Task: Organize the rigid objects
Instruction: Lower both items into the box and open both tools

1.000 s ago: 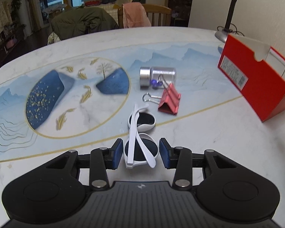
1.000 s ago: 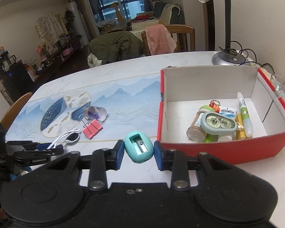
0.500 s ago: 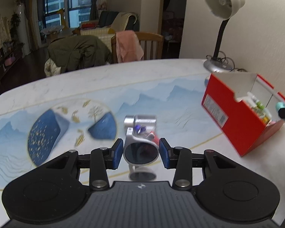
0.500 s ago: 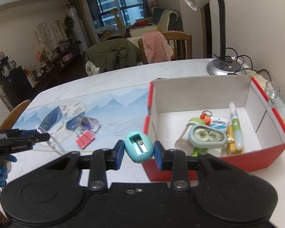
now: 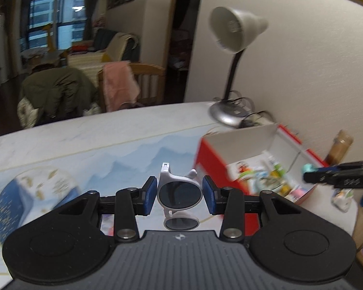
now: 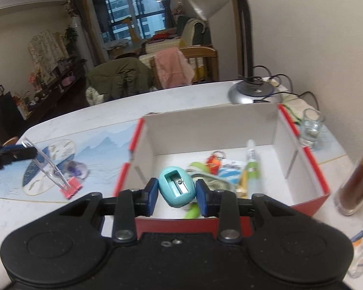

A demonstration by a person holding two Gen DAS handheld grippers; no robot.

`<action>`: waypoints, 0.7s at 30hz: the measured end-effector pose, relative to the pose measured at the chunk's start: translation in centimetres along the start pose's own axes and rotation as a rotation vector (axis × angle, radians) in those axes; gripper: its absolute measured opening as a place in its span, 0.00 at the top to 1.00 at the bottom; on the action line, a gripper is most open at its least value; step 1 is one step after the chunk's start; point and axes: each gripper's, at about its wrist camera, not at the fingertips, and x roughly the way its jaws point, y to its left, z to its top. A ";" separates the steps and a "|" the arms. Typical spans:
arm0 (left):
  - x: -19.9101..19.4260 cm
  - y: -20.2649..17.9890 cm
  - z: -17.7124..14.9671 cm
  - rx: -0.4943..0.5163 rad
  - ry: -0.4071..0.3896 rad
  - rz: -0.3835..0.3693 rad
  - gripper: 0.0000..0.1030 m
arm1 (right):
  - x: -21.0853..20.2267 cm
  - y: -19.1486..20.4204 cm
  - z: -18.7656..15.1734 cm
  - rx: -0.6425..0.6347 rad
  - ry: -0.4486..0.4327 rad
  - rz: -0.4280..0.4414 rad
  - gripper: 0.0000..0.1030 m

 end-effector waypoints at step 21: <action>10.4 -11.9 5.5 0.170 0.066 -0.088 0.62 | 3.2 -7.3 -0.5 -0.047 0.054 -0.164 0.69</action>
